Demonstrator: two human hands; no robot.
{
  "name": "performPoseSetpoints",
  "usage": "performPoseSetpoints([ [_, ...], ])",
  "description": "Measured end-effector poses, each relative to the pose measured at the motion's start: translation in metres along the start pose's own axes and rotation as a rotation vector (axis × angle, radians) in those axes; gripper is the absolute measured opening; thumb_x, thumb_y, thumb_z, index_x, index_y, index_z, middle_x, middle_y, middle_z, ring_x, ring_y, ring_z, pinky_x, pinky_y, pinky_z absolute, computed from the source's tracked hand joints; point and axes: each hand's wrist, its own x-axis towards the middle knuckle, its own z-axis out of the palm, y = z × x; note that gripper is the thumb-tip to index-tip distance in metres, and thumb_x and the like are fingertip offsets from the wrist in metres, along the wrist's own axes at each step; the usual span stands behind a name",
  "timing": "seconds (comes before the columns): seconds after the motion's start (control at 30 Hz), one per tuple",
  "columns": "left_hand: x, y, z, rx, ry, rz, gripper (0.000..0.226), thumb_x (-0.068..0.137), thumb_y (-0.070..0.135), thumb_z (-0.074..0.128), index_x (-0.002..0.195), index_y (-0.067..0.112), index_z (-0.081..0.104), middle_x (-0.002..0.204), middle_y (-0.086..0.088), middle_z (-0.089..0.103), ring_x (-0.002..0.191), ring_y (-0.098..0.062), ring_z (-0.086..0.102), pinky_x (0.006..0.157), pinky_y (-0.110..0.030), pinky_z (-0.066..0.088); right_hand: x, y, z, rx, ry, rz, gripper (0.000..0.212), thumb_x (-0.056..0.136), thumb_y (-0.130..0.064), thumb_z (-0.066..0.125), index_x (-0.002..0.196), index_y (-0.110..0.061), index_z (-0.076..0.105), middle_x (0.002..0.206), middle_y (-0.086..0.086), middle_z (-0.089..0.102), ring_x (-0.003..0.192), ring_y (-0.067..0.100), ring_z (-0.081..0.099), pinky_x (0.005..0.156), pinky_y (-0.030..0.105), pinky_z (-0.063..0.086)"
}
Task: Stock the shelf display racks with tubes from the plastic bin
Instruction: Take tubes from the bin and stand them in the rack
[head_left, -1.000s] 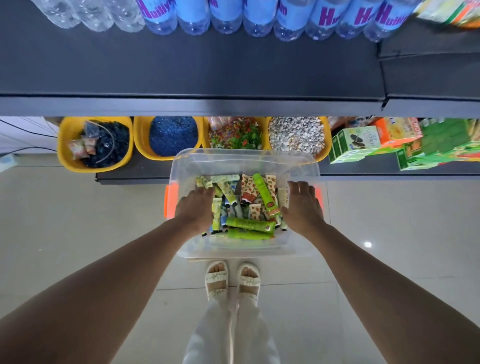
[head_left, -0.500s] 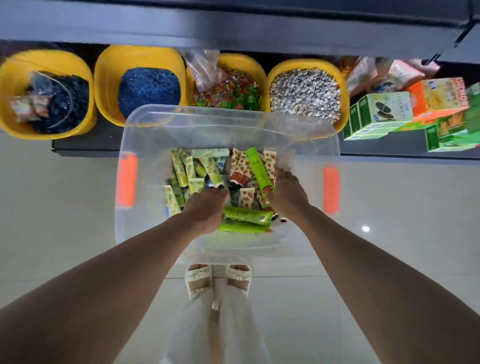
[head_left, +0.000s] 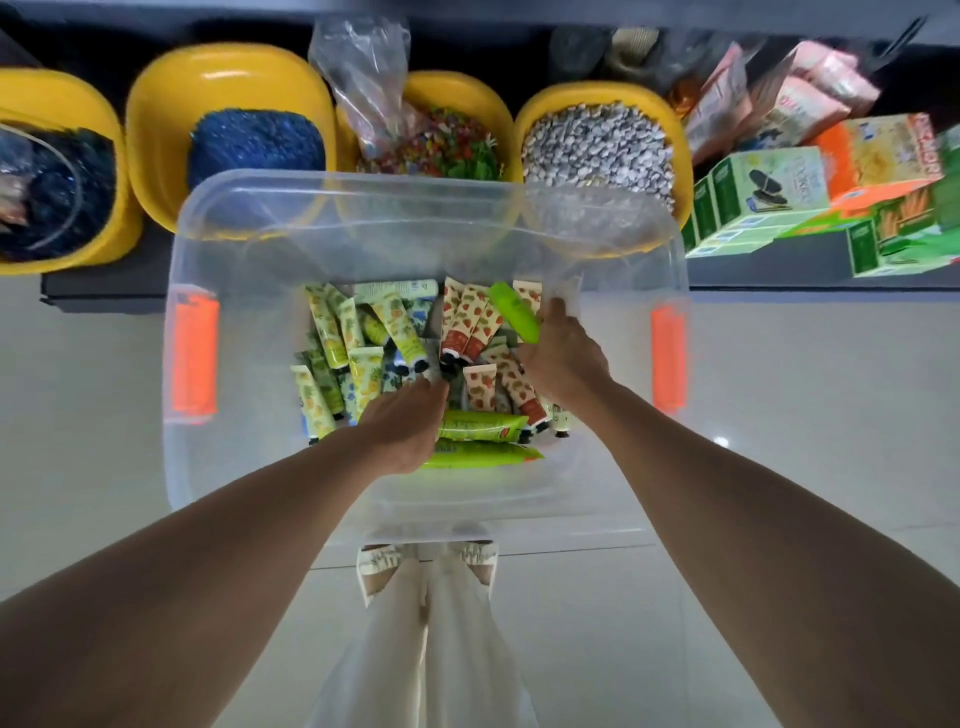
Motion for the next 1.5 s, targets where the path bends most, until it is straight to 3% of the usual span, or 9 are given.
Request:
performPoseSetpoints([
  [0.17, -0.052, -0.005, -0.045, -0.070, 0.009, -0.040, 0.037, 0.094, 0.011, 0.045, 0.129, 0.009, 0.033, 0.096, -0.006, 0.057, 0.084, -0.024, 0.054, 0.067, -0.036, 0.042, -0.032, -0.009, -0.057, 0.078, 0.007, -0.003, 0.030, 0.093, -0.025, 0.043, 0.116, -0.006, 0.041, 0.114, 0.023, 0.059, 0.104, 0.040, 0.057, 0.077, 0.039, 0.042],
  [0.37, -0.137, 0.004, -0.133, 0.017, 0.192, -0.105, 0.049, 0.090, 0.033, 0.052, 0.133, 0.019, 0.033, 0.120, -0.008, 0.060, 0.110, -0.030, 0.057, 0.081, -0.036, 0.045, -0.099, -0.043, -0.162, 0.081, 0.007, -0.041, 0.033, 0.095, -0.033, 0.042, 0.110, -0.006, 0.054, 0.111, 0.018, 0.060, 0.105, 0.035, 0.057, 0.076, 0.037, 0.041],
  [0.53, -0.215, 0.019, -0.215, -0.028, 0.410, -0.104, 0.047, 0.085, 0.036, 0.059, 0.123, 0.021, 0.035, 0.107, -0.004, 0.063, 0.099, -0.029, 0.060, 0.070, -0.033, 0.042, -0.165, -0.078, -0.274, 0.172, 0.018, -0.164, 0.017, 0.078, -0.017, 0.065, 0.066, -0.018, 0.053, 0.067, 0.006, 0.056, 0.062, 0.022, 0.055, 0.056, 0.027, 0.038],
  [0.77, -0.305, 0.043, -0.315, -0.232, 0.716, -0.036, 0.038, 0.079, 0.025, 0.063, 0.108, 0.021, 0.039, 0.102, -0.007, 0.064, 0.094, -0.033, 0.061, 0.071, -0.036, 0.045, -0.252, -0.120, -0.401, 0.311, 0.186, -0.330, 0.026, 0.074, -0.020, 0.078, 0.096, -0.017, 0.063, 0.094, 0.002, 0.063, 0.044, 0.005, 0.056, 0.044, 0.017, 0.042],
  [0.9, -0.348, 0.055, -0.362, -0.330, 0.816, 0.042, 0.029, 0.084, 0.031, 0.062, 0.105, 0.020, 0.043, 0.088, -0.003, 0.060, 0.084, -0.029, 0.059, 0.071, -0.035, 0.045, -0.290, -0.140, -0.454, 0.409, 0.224, -0.354, 0.014, 0.084, -0.012, 0.068, 0.097, -0.010, 0.064, 0.079, 0.010, 0.060, 0.049, 0.018, 0.054, 0.064, 0.039, 0.053],
  [0.97, -0.365, 0.062, -0.384, -0.443, 0.855, 0.111, 0.016, 0.087, 0.026, 0.060, 0.094, 0.018, 0.047, 0.076, 0.001, 0.052, 0.073, -0.025, 0.051, 0.060, -0.029, 0.038, -0.305, -0.146, -0.476, 0.465, 0.236, -0.393, 0.007, 0.084, -0.001, 0.061, 0.084, -0.007, 0.064, 0.070, 0.013, 0.056, 0.052, 0.019, 0.052, 0.058, 0.035, 0.048],
  [1.23, -0.417, 0.082, -0.449, -0.828, 0.904, 0.395, 0.022, 0.092, 0.006, 0.048, 0.089, 0.027, 0.053, 0.077, 0.000, 0.052, 0.074, -0.017, 0.048, 0.064, -0.024, 0.036, -0.350, -0.163, -0.541, 0.767, 0.524, -0.493, 0.011, 0.078, -0.002, 0.072, 0.083, -0.006, 0.062, 0.066, 0.009, 0.058, 0.056, 0.015, 0.052, 0.048, 0.017, 0.047],
  [1.4, -0.434, 0.097, -0.472, -0.861, 0.931, 0.452, 0.011, 0.092, 0.015, 0.055, 0.095, 0.017, 0.045, 0.078, -0.002, 0.054, 0.058, -0.012, 0.044, 0.045, -0.012, 0.033, -0.363, -0.174, -0.564, 0.888, 0.575, -0.558, 0.015, 0.084, -0.002, 0.067, 0.096, -0.008, 0.061, 0.081, 0.009, 0.062, 0.067, 0.018, 0.054, 0.059, 0.024, 0.048],
  [1.5, -0.437, 0.104, -0.484, -0.886, 0.892, 0.488, 0.007, 0.093, 0.016, 0.054, 0.093, 0.015, 0.048, 0.077, -0.004, 0.056, 0.060, -0.014, 0.043, 0.050, -0.020, 0.033, -0.366, -0.176, -0.578, 0.972, 0.576, -0.601, 0.019, 0.088, -0.001, 0.061, 0.105, -0.007, 0.057, 0.091, 0.012, 0.065, 0.069, 0.016, 0.063, 0.071, 0.032, 0.055],
])
